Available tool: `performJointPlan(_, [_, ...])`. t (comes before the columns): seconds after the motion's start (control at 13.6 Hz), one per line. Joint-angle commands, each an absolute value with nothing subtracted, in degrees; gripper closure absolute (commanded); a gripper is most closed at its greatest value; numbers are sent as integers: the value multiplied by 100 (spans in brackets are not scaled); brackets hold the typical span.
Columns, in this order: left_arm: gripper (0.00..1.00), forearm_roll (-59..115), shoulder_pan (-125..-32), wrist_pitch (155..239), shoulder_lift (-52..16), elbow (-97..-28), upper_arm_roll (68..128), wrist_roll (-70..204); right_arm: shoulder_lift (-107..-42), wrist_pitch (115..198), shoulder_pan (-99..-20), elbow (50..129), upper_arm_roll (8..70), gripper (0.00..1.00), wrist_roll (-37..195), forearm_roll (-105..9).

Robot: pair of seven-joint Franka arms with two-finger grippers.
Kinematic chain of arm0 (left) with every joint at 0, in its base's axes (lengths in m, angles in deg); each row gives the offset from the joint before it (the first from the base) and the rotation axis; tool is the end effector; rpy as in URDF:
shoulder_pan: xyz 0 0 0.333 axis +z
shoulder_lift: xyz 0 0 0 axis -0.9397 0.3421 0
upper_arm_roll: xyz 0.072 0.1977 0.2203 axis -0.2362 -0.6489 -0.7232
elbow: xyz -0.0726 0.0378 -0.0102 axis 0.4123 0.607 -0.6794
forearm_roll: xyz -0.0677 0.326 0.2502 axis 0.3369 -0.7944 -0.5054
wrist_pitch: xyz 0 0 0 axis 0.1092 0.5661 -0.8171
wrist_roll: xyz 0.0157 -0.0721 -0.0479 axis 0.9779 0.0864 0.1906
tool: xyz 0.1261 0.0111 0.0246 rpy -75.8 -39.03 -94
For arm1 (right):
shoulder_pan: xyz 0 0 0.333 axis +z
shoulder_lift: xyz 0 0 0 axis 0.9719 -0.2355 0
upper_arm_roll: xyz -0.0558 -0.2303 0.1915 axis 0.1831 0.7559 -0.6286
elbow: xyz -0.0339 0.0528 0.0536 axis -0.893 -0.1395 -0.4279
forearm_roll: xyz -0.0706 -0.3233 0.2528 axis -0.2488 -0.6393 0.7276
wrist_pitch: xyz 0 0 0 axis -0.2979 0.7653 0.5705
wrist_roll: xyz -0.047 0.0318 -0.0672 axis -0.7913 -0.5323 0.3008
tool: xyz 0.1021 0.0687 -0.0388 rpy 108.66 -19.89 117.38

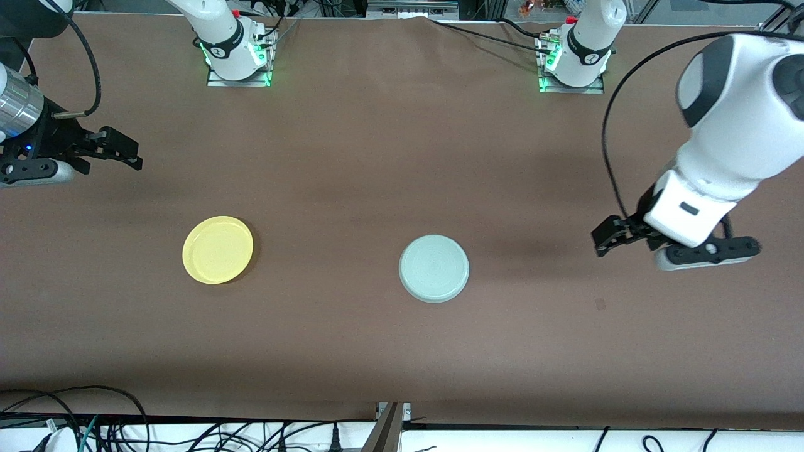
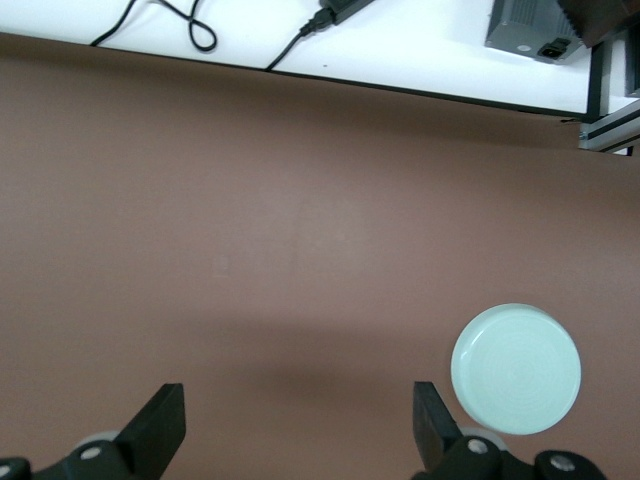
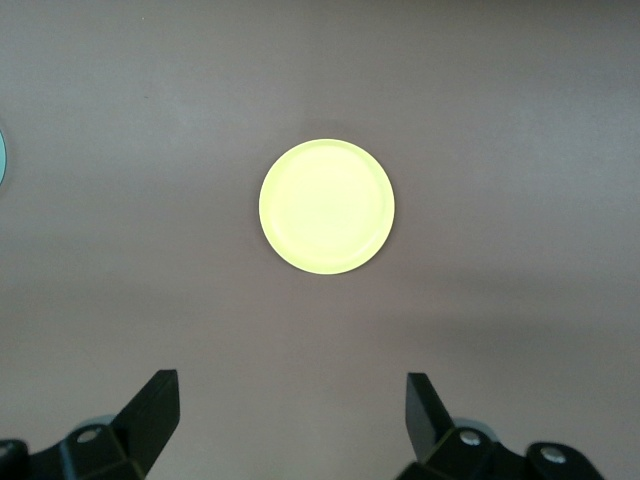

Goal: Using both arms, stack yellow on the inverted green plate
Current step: 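Raise the left gripper and withdraw it to the table side, then reach the right gripper to the yellow plate rim and grip it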

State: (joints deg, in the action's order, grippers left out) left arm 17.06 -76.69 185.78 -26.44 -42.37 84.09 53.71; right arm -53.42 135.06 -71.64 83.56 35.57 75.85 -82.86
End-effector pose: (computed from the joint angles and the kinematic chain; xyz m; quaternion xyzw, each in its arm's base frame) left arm 0.6797 -0.1229 0.5232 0.9941 0.0747 0.0774 0.0131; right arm 0.5934 0.0316 0.5463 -0.9991 -0.0354 0.0114 0.0189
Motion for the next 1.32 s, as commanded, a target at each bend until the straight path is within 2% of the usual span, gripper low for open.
performJointPlan(0.0, [0,1861,-7396,18390,-3110,-4711,8457,5817,-5325,13440,-7155,8309,3567,0,7565,-8293])
performJointPlan(0.37, [0,1861,-6922,17714,-3409,-4852,8457,6362,-5334,13440,-7172,8309,3584,0,7565,-8302])
performJointPlan(0.73, [0,2054,-6595,17651,-3875,-5545,8457,6565,-5325,13431,-7181,8309,3619,0,7565,-8311])
performJointPlan(0.88, [0,2054,-6630,17494,-3780,-5433,8448,6557,-5386,13439,-7225,8396,3628,0,7539,-8294])
performJointPlan(1.25, [0,2220,-6516,17466,-3349,-4853,8457,6539,-6501,14177,-7549,8467,3769,0,7644,-8206])
